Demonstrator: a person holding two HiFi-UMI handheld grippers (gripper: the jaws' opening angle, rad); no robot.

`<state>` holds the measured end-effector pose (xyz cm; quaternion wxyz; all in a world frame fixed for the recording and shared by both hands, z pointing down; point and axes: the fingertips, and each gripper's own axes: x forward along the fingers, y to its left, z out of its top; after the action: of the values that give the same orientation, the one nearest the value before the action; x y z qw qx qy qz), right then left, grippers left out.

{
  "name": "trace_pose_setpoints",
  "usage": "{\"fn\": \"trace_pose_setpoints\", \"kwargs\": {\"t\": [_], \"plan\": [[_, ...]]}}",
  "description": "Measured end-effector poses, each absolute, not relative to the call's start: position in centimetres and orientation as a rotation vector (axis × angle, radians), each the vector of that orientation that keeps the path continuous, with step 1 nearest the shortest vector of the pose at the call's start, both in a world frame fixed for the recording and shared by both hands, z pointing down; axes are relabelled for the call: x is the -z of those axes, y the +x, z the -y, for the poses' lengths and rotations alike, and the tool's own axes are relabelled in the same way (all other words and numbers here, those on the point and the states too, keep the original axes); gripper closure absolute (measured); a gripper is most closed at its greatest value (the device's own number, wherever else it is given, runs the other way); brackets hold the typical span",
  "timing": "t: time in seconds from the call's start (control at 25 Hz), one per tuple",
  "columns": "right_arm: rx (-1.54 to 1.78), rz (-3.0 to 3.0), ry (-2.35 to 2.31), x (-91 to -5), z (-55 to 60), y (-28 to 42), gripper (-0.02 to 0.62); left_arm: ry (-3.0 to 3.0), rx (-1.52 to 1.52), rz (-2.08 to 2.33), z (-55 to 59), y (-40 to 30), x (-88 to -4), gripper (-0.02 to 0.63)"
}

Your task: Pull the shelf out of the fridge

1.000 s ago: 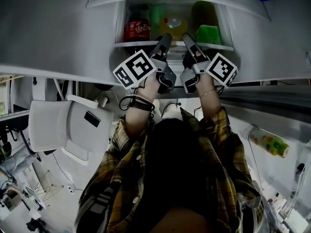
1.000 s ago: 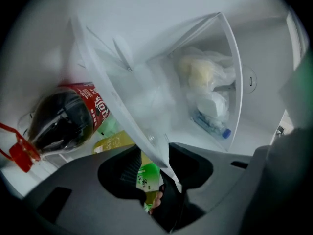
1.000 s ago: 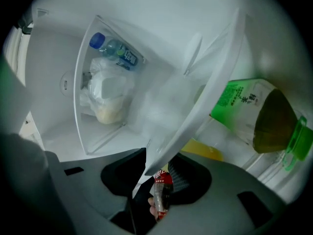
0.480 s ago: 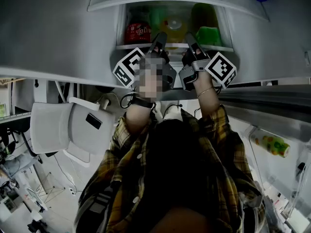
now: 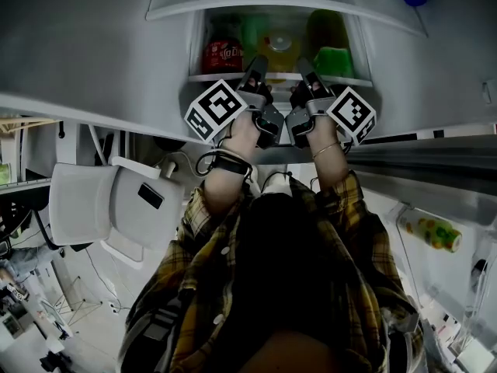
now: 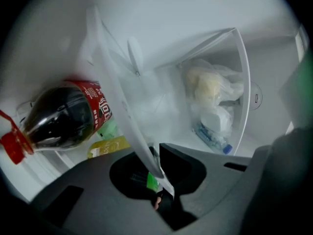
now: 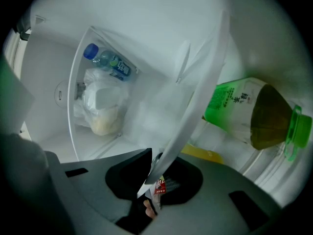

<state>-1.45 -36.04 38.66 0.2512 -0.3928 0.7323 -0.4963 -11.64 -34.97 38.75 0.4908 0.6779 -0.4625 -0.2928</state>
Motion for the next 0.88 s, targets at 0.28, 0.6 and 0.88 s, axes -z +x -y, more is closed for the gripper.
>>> {"fn": "trace_pose_setpoints", "kwargs": {"t": [0.28,0.6,0.88], "plan": [[1.363,-1.981,-1.068,-38.8,35.2,-1.2,0.534,1.595,0.753,1.084,34.0,-11.5,-38.9,0.566],[1.372,-1.993,-1.060,-39.1,33.1,-0.8,0.534,1.595,0.764,1.066,31.8,-11.0,-39.2,0.569],[1.378,-1.992,-1.044,-38.9,31.3,-0.5,0.535,1.576,0.790,1.035,30.0,-10.7,-39.0,0.572]]}}
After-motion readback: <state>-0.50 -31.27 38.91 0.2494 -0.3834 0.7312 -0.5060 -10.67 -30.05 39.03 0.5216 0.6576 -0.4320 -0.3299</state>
